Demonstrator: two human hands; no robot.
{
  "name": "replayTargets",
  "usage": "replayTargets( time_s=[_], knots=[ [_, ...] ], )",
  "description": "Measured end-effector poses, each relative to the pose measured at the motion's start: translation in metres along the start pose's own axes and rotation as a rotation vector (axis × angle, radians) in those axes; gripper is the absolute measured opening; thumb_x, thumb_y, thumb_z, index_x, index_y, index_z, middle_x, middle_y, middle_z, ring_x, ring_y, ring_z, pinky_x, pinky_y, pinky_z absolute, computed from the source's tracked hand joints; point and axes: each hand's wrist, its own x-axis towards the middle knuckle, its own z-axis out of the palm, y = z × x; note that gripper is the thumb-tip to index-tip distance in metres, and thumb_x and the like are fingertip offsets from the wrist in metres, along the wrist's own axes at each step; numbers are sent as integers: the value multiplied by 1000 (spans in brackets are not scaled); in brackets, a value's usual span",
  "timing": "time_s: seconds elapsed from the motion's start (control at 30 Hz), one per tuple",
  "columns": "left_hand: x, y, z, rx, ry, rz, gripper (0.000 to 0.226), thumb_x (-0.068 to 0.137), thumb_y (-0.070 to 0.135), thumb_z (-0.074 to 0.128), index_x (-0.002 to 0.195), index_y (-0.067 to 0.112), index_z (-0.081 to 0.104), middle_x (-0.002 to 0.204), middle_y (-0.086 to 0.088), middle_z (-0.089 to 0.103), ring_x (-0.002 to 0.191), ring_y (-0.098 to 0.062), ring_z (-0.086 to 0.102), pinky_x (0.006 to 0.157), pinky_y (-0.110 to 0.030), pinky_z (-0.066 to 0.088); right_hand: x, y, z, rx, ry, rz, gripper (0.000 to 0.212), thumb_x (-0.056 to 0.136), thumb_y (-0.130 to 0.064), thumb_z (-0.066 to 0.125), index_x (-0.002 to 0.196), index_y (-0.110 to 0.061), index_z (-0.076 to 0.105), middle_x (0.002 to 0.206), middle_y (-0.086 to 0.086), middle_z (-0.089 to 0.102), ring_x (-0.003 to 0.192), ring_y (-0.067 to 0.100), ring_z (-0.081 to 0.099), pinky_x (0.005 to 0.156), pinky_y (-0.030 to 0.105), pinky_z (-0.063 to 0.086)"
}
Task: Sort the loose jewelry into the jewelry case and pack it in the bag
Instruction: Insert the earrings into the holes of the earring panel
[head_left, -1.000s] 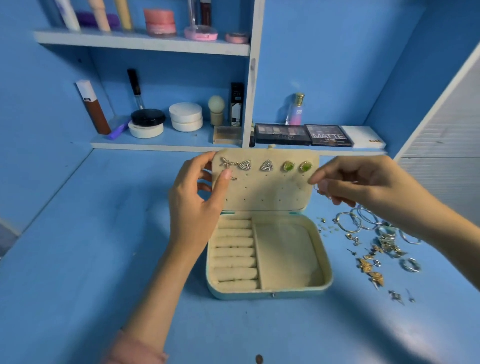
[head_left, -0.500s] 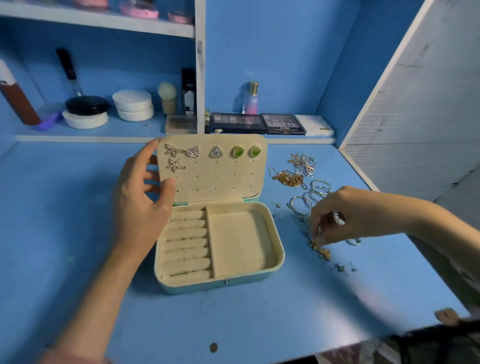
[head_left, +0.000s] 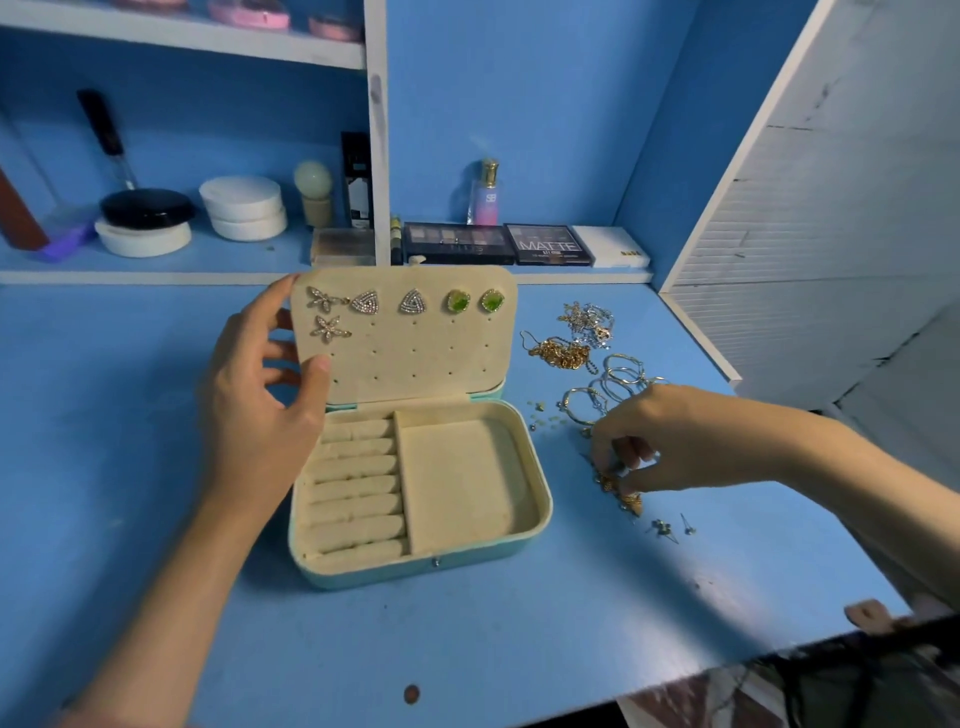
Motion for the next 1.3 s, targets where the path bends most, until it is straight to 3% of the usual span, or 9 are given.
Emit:
replayTargets(
  time_s=[0.1, 0.33, 0.7, 0.9, 1.0, 1.3],
  knots=[
    [0, 0, 0, 4, -2, 7, 60, 81, 18, 56, 122, 57, 37, 108, 21, 52, 90, -4, 58, 77, -18, 52, 0, -1, 0, -4, 23, -17, 12, 80, -24, 65, 90, -32, 63, 80, -15, 60, 76, 6, 55, 74, 27, 47],
    [1, -3, 1, -4, 2, 29, 65, 81, 17, 57, 117, 68, 38, 105, 22, 52, 87, 1, 56, 76, -10, 49, 2, -7, 1, -73, 68, -7, 12, 80, -44, 64, 87, -35, 64, 77, -19, 54, 76, 3, 51, 71, 22, 44],
    [0, -5, -1, 12, -17, 44, 61, 82, 20, 56, 120, 64, 36, 108, 23, 51, 90, 0, 57, 77, -11, 50, 3, -12, 6, -169, 167, -43, 10, 81, -31, 53, 84, -30, 62, 80, -14, 56, 76, 10, 54, 70, 28, 47],
    [-1, -4, 0, 16, -6, 49, 62, 82, 18, 57, 121, 61, 37, 109, 23, 52, 90, -5, 58, 78, -15, 52, 0, -7, 1, -174, 138, -19, 14, 82, -44, 56, 89, -33, 62, 82, -16, 56, 79, 7, 52, 65, 18, 37],
    [0, -4, 0, 22, -4, 50, 62, 82, 18, 57, 121, 61, 37, 109, 23, 51, 90, -5, 58, 77, -15, 51, 0, -10, 4, -186, 130, 5, 21, 81, -51, 57, 88, -32, 61, 81, -17, 52, 79, 6, 51, 68, 22, 38],
    [0, -2, 0, 13, 3, 32, 59, 81, 18, 57, 123, 55, 38, 109, 22, 52, 90, -6, 58, 78, -16, 52, 3, -21, 11, -363, 198, -36, 26, 84, -38, 41, 86, -20, 60, 83, -3, 60, 79, 20, 58, 69, 34, 49]
  ],
)
